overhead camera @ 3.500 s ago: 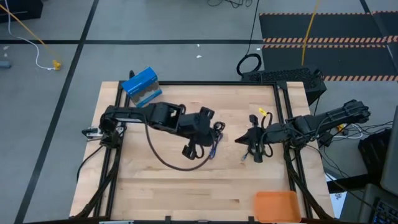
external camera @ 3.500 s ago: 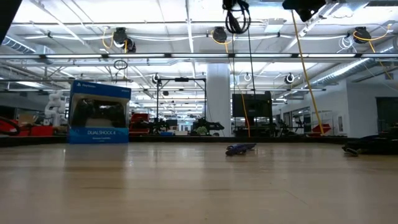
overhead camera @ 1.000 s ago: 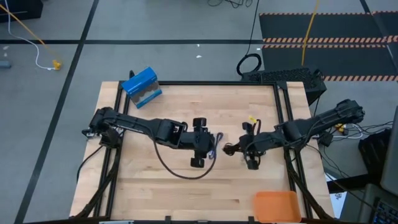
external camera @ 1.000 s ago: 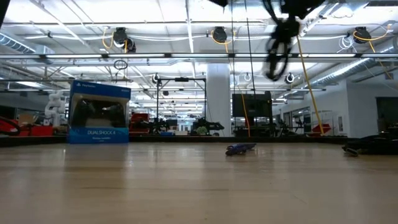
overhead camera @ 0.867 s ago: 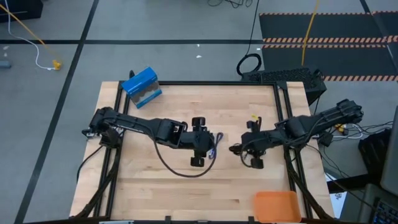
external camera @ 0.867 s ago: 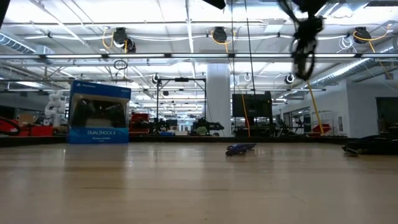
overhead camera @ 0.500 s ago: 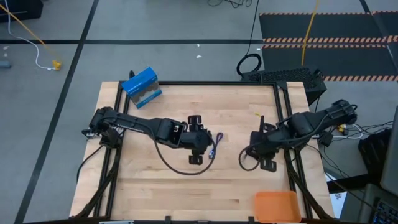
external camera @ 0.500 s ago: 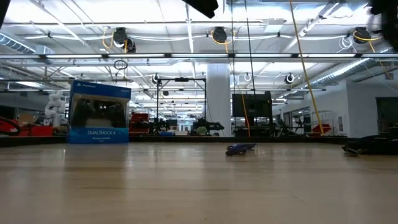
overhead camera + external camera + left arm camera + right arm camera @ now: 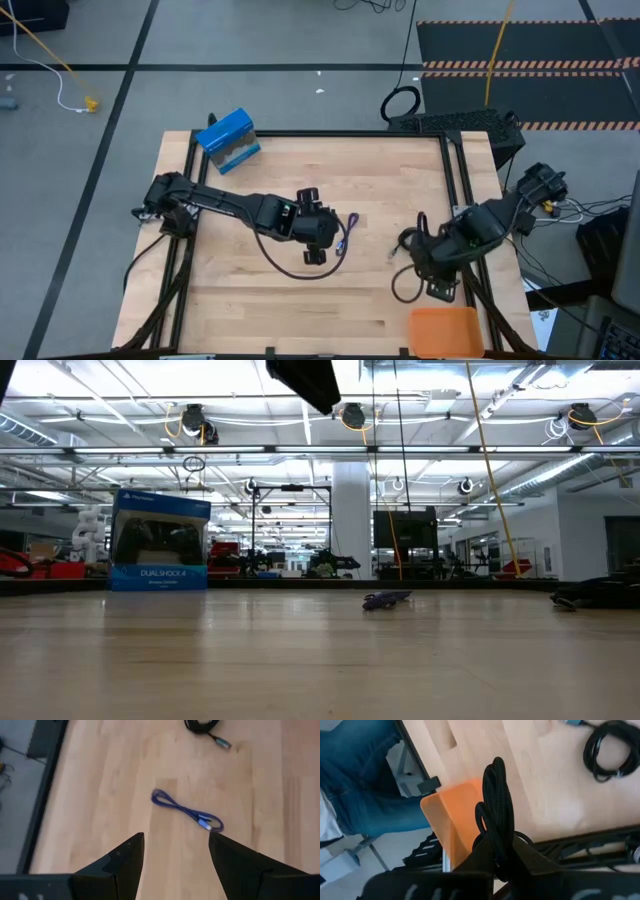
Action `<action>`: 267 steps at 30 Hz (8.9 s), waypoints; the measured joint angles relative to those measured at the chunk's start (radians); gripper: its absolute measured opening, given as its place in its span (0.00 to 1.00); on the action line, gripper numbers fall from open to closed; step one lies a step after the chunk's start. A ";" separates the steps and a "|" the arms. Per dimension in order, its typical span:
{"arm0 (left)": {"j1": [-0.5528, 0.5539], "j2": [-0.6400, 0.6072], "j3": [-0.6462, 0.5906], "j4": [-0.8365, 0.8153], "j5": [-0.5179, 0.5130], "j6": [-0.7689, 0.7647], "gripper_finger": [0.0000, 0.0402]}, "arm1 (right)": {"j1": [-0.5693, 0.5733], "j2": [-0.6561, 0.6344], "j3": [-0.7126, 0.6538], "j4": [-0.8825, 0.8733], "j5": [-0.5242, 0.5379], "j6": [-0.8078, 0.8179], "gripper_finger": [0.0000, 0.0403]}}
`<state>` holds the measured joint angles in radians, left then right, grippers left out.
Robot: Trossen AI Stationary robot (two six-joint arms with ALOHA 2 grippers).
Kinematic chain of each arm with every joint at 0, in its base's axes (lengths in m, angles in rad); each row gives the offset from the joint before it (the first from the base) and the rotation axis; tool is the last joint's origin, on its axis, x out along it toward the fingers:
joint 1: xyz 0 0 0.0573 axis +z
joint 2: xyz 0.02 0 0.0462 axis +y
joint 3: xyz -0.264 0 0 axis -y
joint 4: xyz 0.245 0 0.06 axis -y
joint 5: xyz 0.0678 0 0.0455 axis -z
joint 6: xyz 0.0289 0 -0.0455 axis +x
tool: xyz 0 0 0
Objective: Pick and place USB-C Cables
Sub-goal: Put the bottom black charger cable into the orange bin, then put the black charger cable into the orange bin
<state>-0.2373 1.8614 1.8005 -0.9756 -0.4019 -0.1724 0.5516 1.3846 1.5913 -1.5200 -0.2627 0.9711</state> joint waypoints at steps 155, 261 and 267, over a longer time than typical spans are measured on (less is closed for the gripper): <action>-0.156 0.002 -0.024 0.325 -0.001 -0.069 0.56 | -0.308 -0.029 -0.499 0.236 0.265 -0.614 0.46; -0.156 0.002 -0.024 0.322 0.000 -0.048 0.56 | -0.157 -0.104 -0.958 0.795 0.174 -0.358 0.03; -0.156 0.002 -0.024 0.321 -0.001 -0.048 0.56 | -0.156 -0.104 -0.881 0.717 0.155 -0.345 0.04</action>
<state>-0.3931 1.8633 1.7767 -0.6543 -0.4025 -0.2205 0.3958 1.2808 0.7101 -0.8031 -0.1073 0.6257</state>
